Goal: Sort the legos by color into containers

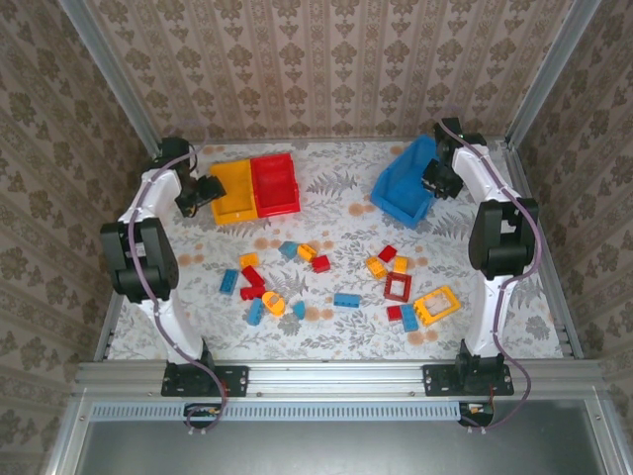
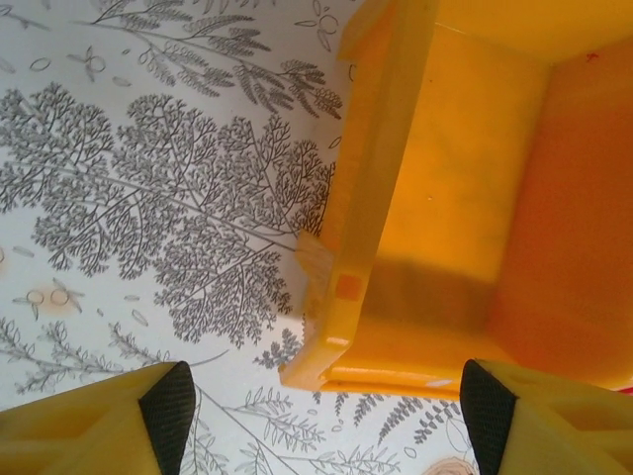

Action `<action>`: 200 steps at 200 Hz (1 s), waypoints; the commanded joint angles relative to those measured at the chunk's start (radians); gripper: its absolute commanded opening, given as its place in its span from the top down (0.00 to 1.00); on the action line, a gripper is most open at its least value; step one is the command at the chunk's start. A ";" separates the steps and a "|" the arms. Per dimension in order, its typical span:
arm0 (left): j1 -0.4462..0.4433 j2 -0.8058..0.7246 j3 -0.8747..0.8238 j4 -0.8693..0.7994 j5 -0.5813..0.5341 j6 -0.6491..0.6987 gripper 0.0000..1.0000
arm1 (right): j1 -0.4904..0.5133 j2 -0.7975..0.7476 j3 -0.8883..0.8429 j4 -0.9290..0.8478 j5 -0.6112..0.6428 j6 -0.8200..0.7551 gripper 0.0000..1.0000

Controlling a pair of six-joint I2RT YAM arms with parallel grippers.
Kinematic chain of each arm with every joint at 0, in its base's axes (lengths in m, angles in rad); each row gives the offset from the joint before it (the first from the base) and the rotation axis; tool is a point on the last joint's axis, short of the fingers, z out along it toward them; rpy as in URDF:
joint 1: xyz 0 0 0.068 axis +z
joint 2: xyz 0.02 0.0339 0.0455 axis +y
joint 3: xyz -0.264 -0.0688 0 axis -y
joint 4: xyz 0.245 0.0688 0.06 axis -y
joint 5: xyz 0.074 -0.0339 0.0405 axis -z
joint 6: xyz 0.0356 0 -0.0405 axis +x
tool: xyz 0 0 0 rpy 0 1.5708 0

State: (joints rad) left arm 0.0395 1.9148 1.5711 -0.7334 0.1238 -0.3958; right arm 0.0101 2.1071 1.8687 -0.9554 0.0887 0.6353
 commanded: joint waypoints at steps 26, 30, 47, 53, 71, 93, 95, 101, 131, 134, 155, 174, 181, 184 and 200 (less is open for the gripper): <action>-0.013 0.110 0.117 -0.030 -0.061 0.081 0.33 | 0.038 -0.018 0.031 -0.049 0.092 -0.161 0.83; -0.013 0.121 0.127 -0.030 -0.064 0.086 0.34 | 0.041 -0.020 0.030 -0.049 0.094 -0.169 0.83; -0.015 0.170 0.177 -0.039 -0.059 0.096 0.41 | 0.048 -0.029 0.023 -0.046 0.087 -0.189 0.85; -0.018 0.185 0.196 -0.042 -0.056 0.107 0.44 | 0.051 -0.031 0.021 -0.045 0.079 -0.196 0.86; -0.030 0.222 0.244 -0.056 -0.064 0.141 0.51 | 0.056 -0.036 0.019 -0.038 0.055 -0.220 0.88; -0.047 0.246 0.274 -0.066 -0.051 0.182 0.64 | 0.060 -0.038 0.023 -0.027 0.016 -0.256 0.90; -0.049 0.247 0.274 -0.066 -0.051 0.185 0.65 | 0.060 -0.038 0.024 -0.026 0.013 -0.261 0.90; -0.057 0.246 0.272 -0.063 -0.051 0.193 0.68 | 0.064 -0.035 0.027 -0.025 0.008 -0.270 0.90; -0.094 0.244 0.263 -0.059 -0.052 0.196 0.71 | 0.097 -0.025 0.038 -0.029 0.001 -0.310 0.92; -0.100 0.242 0.262 -0.057 -0.052 0.197 0.72 | 0.100 -0.024 0.038 -0.030 0.001 -0.310 0.92; -0.148 0.238 0.259 -0.046 -0.050 0.200 0.80 | 0.124 -0.022 0.039 -0.030 0.002 -0.312 0.93; -0.195 0.234 0.259 -0.038 -0.058 0.214 0.91 | 0.138 -0.028 0.042 -0.019 -0.003 -0.315 0.93; -0.209 0.237 0.262 -0.038 -0.064 0.220 0.93 | 0.140 -0.027 0.045 -0.018 -0.007 -0.321 0.93; -0.215 0.237 0.262 -0.040 -0.067 0.222 0.94 | 0.140 -0.027 0.047 -0.018 -0.007 -0.324 0.93; -0.246 0.240 0.262 -0.044 -0.074 0.230 1.00 | 0.139 -0.017 0.068 -0.024 -0.004 -0.352 0.93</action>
State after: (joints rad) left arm -0.1612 2.1593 1.8137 -0.7620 0.0677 -0.2092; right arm 0.1520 2.1029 1.8862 -0.9619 0.0868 0.3378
